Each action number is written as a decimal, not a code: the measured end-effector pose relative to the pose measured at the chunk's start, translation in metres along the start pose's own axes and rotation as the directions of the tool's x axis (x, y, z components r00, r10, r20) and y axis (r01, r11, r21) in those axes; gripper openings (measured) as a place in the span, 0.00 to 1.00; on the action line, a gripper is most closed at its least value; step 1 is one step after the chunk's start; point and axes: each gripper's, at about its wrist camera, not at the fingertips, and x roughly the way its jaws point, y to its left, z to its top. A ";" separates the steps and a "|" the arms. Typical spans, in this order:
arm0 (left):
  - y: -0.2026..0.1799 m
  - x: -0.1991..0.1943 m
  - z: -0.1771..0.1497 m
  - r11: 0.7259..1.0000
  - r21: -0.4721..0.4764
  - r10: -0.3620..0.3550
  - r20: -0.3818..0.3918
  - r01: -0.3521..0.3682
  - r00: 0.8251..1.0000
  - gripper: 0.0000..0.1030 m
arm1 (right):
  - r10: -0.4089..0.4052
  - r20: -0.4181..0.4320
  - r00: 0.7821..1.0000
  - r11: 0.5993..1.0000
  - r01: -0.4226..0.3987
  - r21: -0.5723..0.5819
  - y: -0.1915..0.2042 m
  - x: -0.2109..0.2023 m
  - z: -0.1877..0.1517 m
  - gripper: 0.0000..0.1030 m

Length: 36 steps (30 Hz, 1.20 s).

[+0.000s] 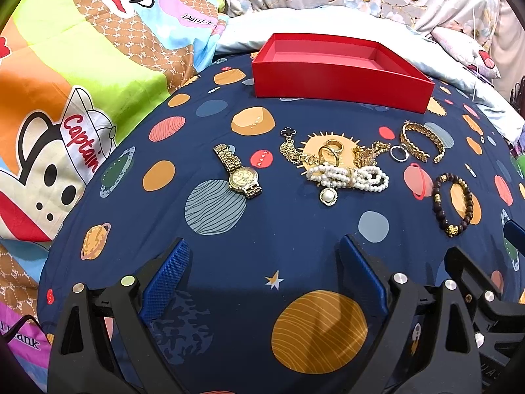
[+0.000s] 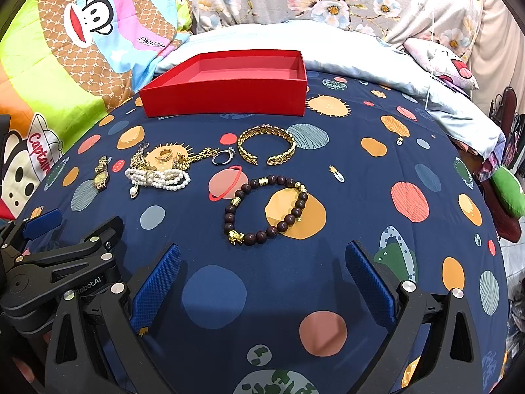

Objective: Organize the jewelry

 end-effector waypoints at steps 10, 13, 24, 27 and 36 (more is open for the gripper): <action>0.000 0.000 0.000 1.000 0.001 0.002 0.001 -0.002 1.000 0.88 | -0.001 0.001 1.000 1.000 0.001 -0.001 0.000 0.000 0.000 0.95; 0.000 0.001 0.000 1.000 0.001 0.002 -0.001 -0.002 1.000 0.88 | -0.002 0.000 1.000 1.000 0.002 -0.001 0.000 -0.001 0.001 0.95; 0.000 0.001 0.000 1.000 0.001 0.001 -0.001 -0.001 1.000 0.88 | -0.001 0.000 1.000 1.000 0.001 -0.001 0.000 -0.001 0.001 0.95; -0.001 0.001 -0.001 1.000 -0.002 -0.005 -0.001 0.005 1.000 0.88 | 0.001 0.001 1.000 1.000 -0.001 -0.001 0.000 -0.001 0.002 0.95; 0.035 -0.001 -0.002 0.990 -0.135 -0.030 -0.014 0.028 0.999 0.92 | 0.015 -0.001 1.000 1.000 -0.015 0.005 -0.006 -0.001 -0.002 0.95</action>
